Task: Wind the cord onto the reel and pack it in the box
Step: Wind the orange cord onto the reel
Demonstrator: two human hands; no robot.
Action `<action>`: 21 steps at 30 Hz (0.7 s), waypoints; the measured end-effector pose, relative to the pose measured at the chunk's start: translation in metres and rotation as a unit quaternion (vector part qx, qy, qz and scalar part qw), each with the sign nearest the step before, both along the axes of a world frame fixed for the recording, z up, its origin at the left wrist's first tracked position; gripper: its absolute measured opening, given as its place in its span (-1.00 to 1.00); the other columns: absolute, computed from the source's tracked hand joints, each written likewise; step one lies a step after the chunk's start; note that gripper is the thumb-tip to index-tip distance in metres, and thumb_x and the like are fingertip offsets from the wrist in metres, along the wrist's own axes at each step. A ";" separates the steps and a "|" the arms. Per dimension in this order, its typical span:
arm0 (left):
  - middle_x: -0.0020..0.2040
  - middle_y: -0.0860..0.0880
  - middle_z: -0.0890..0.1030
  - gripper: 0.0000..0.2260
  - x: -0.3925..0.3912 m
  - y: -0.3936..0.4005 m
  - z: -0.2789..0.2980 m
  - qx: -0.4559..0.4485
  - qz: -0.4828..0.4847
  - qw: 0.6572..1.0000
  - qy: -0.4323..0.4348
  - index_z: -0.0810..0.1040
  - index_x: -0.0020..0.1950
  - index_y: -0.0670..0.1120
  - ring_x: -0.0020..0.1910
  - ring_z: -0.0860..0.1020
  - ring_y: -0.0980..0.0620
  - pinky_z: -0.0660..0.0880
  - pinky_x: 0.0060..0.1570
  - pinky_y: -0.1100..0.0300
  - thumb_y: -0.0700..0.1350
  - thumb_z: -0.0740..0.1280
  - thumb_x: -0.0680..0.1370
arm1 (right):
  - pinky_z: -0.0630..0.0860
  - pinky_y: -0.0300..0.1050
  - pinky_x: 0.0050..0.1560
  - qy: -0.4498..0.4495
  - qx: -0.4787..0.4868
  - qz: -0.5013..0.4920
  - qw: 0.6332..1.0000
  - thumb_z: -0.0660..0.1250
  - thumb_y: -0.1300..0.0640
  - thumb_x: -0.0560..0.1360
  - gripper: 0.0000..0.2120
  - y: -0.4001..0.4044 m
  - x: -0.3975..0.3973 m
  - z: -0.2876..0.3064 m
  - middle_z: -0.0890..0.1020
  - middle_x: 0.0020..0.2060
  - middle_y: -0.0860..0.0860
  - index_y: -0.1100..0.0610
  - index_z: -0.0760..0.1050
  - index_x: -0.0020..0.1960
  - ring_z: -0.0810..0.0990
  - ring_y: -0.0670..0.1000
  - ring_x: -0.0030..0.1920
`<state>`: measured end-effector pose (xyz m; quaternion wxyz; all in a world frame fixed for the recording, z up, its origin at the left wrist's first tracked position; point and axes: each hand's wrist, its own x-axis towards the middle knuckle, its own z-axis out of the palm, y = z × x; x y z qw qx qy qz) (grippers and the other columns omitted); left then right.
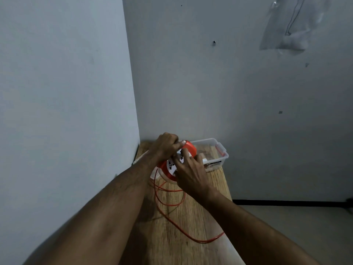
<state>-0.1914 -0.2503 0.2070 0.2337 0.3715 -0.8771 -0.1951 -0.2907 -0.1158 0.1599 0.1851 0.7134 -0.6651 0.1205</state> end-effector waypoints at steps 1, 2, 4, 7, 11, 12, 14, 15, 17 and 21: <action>-0.29 -0.03 0.58 -0.65 -0.001 0.001 0.000 -0.002 -0.001 1.000 -0.003 0.53 -0.24 -0.05 -0.33 0.56 0.04 0.37 -0.29 0.23 0.14 0.25 0.62 | 0.47 0.24 0.29 -0.013 -0.009 0.009 1.000 0.49 -0.07 0.46 -0.21 -0.001 0.000 0.002 0.37 0.45 0.26 0.09 0.22 0.56 0.54 0.21 0.29; -0.29 -0.04 0.59 -0.65 -0.001 0.002 0.000 -0.003 -0.003 1.000 -0.008 0.54 -0.23 -0.06 -0.33 0.57 0.04 0.37 -0.30 0.23 0.14 0.25 0.62 | 0.51 0.23 0.26 -0.031 -0.022 0.021 0.999 0.53 -0.06 0.43 -0.21 -0.002 0.000 0.004 0.42 0.41 0.26 0.10 0.27 0.54 0.56 0.20 0.27; -0.30 -0.04 0.59 -0.65 -0.001 0.004 0.000 -0.006 -0.003 1.000 -0.016 0.54 -0.24 -0.06 -0.34 0.56 0.04 0.37 -0.33 0.23 0.14 0.26 0.62 | 0.59 0.22 0.17 -0.076 -0.039 0.044 0.995 0.61 0.00 0.35 -0.24 0.000 0.000 0.009 0.53 0.30 0.24 0.11 0.38 0.46 0.61 0.22 0.21; -0.31 -0.04 0.58 -0.61 -0.001 0.004 0.001 -0.013 0.012 1.000 -0.018 0.56 -0.25 -0.10 -0.33 0.54 0.03 0.32 -0.33 0.22 0.15 0.27 0.61 | 0.59 0.14 0.20 -0.191 -0.026 0.026 0.981 0.58 0.01 0.40 -0.40 0.005 0.004 0.015 0.61 0.19 0.13 0.09 0.48 0.37 0.61 0.16 0.17; -0.37 -0.03 0.52 -0.58 -0.005 0.005 0.000 -0.023 0.023 0.999 -0.013 0.53 -0.30 -0.11 -0.37 0.48 0.03 0.27 -0.31 0.18 0.16 0.27 0.60 | 0.62 -0.13 0.00 -0.397 -0.051 -0.078 0.913 0.52 -0.09 0.45 -0.59 0.005 0.017 0.016 0.63 -0.01 -0.06 0.02 0.48 0.19 0.62 -0.06 -0.03; -0.38 -0.03 0.52 -0.58 -0.006 0.005 0.000 -0.027 0.024 0.999 -0.013 0.51 -0.32 -0.11 -0.37 0.48 0.01 0.28 -0.30 0.16 0.16 0.28 0.59 | 0.62 -0.14 -0.06 -0.444 -0.067 -0.113 0.887 0.54 -0.12 0.42 -0.57 0.003 0.021 0.016 0.60 -0.05 -0.07 0.02 0.47 0.15 0.61 -0.06 -0.06; -0.36 -0.02 0.50 -0.60 -0.007 0.008 0.000 -0.036 0.025 0.999 -0.017 0.48 -0.32 -0.10 -0.35 0.47 -0.01 0.27 -0.29 0.16 0.15 0.29 0.59 | 0.58 -0.13 -0.11 -0.545 -0.080 -0.177 0.816 0.56 -0.18 0.37 -0.50 -0.002 0.027 0.011 0.60 -0.04 -0.05 0.05 0.47 0.15 0.61 -0.02 -0.04; -0.36 -0.02 0.49 -0.61 -0.008 0.010 0.000 -0.043 0.024 0.999 -0.018 0.47 -0.32 -0.09 -0.35 0.47 -0.02 0.25 -0.30 0.16 0.14 0.29 0.59 | 0.58 -0.12 -0.09 -0.599 -0.077 -0.201 0.772 0.57 -0.17 0.37 -0.47 -0.004 0.029 0.009 0.62 0.00 -0.03 0.07 0.48 0.18 0.62 -0.01 -0.02; -0.35 -0.02 0.49 -0.62 -0.009 0.013 0.000 -0.046 0.020 0.999 -0.017 0.48 -0.30 -0.09 -0.36 0.46 0.02 0.22 -0.36 0.18 0.13 0.29 0.60 | 0.65 -0.01 0.00 -0.709 -0.065 -0.252 0.655 0.59 -0.16 0.35 -0.39 -0.009 0.032 0.008 0.66 0.11 0.05 0.11 0.49 0.25 0.66 0.07 0.04; -0.25 -0.09 0.61 -0.61 -0.010 0.016 -0.004 -0.049 0.023 0.998 -0.019 0.58 -0.21 -0.16 -0.31 0.49 0.01 0.23 -0.37 0.21 0.13 0.29 0.60 | 0.67 0.19 0.08 -0.877 -0.065 -0.296 0.374 0.66 -0.06 0.32 -0.15 -0.018 0.033 0.014 0.60 0.22 0.21 0.18 0.34 0.45 0.66 0.25 0.13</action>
